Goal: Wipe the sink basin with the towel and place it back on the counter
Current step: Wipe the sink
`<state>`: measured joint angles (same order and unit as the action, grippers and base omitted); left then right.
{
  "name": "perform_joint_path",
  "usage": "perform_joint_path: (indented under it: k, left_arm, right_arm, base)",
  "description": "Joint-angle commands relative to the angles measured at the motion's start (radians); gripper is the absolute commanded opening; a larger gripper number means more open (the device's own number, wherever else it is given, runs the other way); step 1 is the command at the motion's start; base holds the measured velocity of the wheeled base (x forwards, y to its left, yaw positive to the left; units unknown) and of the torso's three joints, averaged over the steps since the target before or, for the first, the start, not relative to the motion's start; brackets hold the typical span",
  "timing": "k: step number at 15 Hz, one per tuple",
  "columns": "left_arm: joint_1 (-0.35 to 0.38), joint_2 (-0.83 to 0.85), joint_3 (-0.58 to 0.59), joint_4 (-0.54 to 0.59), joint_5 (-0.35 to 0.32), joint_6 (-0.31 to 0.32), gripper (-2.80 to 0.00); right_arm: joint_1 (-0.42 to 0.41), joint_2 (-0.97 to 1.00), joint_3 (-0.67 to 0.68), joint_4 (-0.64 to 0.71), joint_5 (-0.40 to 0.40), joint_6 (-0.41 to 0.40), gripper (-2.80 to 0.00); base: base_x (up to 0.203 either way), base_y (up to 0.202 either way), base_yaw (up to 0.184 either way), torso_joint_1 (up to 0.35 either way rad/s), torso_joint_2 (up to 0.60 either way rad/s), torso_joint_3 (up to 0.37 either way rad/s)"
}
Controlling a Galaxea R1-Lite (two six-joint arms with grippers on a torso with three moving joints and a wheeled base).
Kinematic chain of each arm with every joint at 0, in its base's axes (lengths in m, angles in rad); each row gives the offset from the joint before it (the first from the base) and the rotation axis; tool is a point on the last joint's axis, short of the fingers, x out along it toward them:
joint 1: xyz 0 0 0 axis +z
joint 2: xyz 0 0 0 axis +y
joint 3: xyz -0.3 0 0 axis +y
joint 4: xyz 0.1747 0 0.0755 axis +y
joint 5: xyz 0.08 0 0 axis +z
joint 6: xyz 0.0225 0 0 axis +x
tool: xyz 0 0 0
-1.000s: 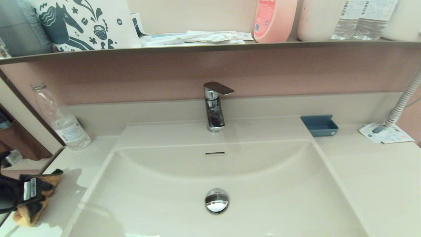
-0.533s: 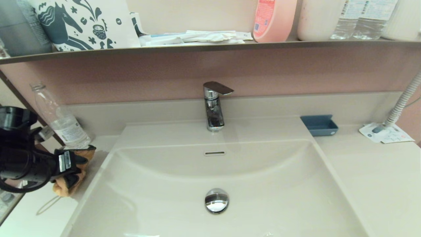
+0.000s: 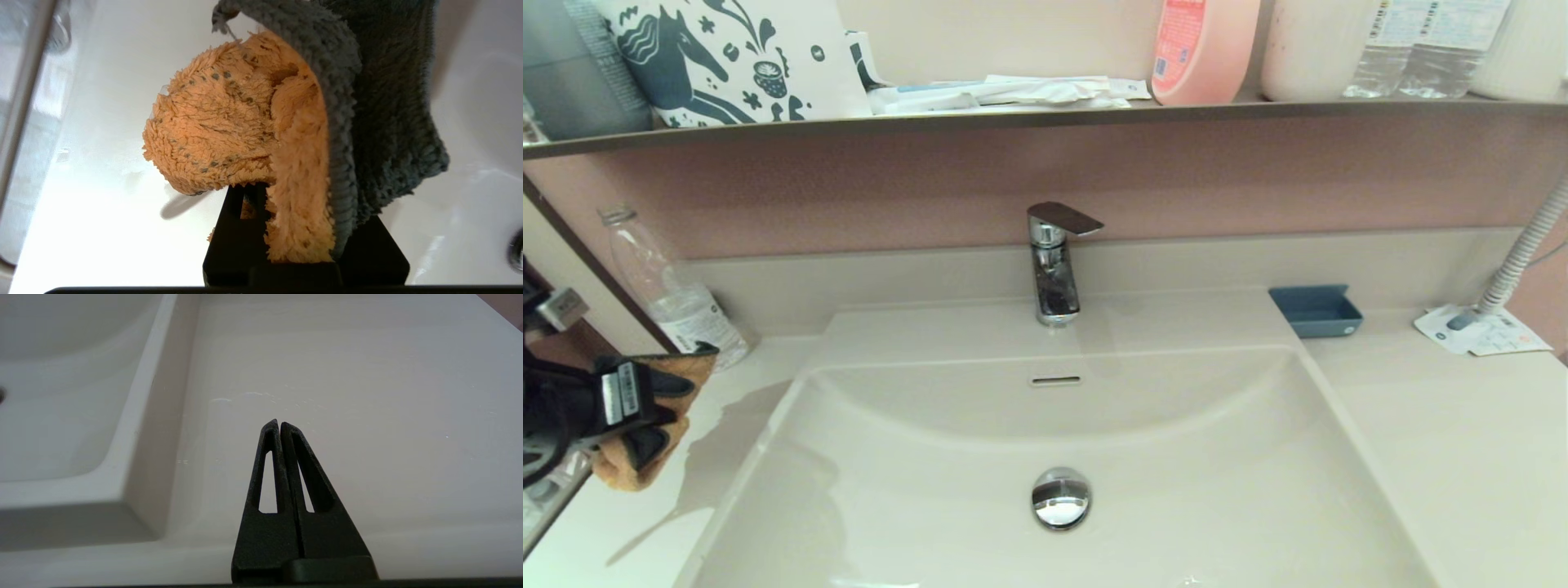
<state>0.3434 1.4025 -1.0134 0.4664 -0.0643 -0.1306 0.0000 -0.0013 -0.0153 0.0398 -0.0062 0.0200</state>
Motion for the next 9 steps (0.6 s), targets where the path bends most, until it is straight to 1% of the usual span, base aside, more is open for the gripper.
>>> perform_joint_path:
  k: [1,2,4,5,7,9]
  left_arm:
    - [-0.005,-0.123,-0.027,0.017,-0.003,0.0,-2.8]
    - [-0.03,-0.157,-0.07,0.047,-0.005,-0.001,-2.8]
    - [-0.111,-0.198,-0.149,0.124,-0.008,-0.009,-2.8]
    - [-0.156,-0.203,-0.176,0.135,-0.009,-0.033,-2.8]
    - [-0.262,-0.208,-0.222,0.142,-0.006,-0.106,-2.8]
    - [-0.379,-0.223,-0.251,0.144,0.01,-0.151,-2.8]
  right_arm:
    - [0.0,0.001,0.0,0.0,0.0,0.0,-2.8]
    - [0.0,0.001,0.0,0.0,0.0,0.0,-2.8]
    - [0.0,0.001,0.0,0.0,0.0,0.0,-2.8]
    - [0.0,0.001,0.0,0.001,0.0,0.0,-2.8]
    - [0.0,0.001,0.0,0.0,0.0,0.0,-2.8]
    - [0.0,0.001,0.0,0.0,0.0,0.0,-2.8]
  base:
    - [0.0,0.0,0.0,0.0,0.0,0.0]
    - [0.0,0.0,0.0,0.0,0.0,0.0]
    - [0.0,0.0,0.0,0.0,0.0,0.0]
    - [0.0,0.0,0.0,0.0,0.0,0.0]
    - [0.0,0.0,0.0,0.0,0.0,0.0]
    - [0.0,0.0,0.0,0.0,0.0,0.0]
